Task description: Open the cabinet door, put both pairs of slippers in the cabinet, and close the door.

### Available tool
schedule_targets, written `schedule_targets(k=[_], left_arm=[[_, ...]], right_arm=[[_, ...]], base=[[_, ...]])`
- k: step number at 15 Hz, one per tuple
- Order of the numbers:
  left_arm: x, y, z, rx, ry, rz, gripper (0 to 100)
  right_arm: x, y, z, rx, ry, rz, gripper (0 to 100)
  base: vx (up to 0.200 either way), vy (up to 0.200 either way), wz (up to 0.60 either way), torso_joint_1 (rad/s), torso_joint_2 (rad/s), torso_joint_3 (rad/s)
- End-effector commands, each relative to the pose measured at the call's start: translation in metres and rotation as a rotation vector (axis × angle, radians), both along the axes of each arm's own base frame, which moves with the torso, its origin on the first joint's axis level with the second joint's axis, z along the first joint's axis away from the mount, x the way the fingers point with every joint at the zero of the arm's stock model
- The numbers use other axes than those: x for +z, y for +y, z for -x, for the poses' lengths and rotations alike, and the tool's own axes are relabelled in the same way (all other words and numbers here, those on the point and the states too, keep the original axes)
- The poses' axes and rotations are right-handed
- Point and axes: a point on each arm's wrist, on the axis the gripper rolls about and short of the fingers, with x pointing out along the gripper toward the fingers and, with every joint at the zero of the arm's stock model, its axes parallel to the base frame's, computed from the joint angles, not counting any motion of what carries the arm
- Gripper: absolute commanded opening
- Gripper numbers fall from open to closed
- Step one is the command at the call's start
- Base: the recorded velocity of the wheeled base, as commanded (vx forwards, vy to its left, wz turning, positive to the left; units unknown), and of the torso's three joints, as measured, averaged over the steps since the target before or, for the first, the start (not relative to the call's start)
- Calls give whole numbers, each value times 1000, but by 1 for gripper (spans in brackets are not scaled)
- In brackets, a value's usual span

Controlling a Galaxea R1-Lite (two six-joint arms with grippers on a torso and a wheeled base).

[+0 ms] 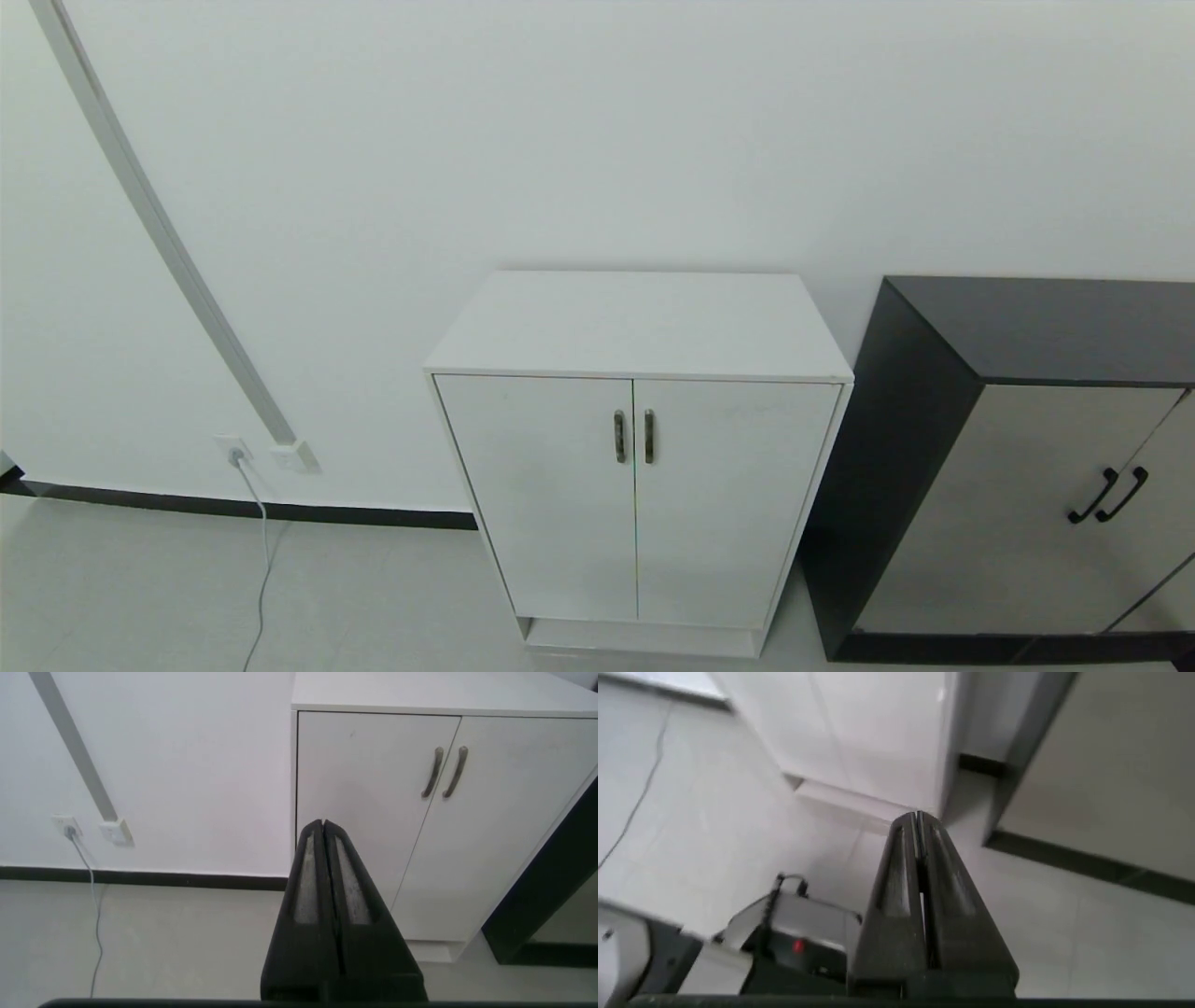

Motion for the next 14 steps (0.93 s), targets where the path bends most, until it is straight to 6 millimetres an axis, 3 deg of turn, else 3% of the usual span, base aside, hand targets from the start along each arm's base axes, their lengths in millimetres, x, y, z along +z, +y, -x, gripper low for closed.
schedule_targets(k=[1,5,14], left_arm=[[-1,0,0,1,2,2,0],[0,0,0,1,0,2,0],[0,0,0,0,0,0,0]], right_arm=[[0,-1,1,-33,-15,4,0],[1,-3,9,-196,-117,-15,0],[-1,-4,29,-316,-378,-50,0]], base=[[0,0,0,0,0,0],[0,0,0,0,0,0],[0,0,0,0,0,0]])
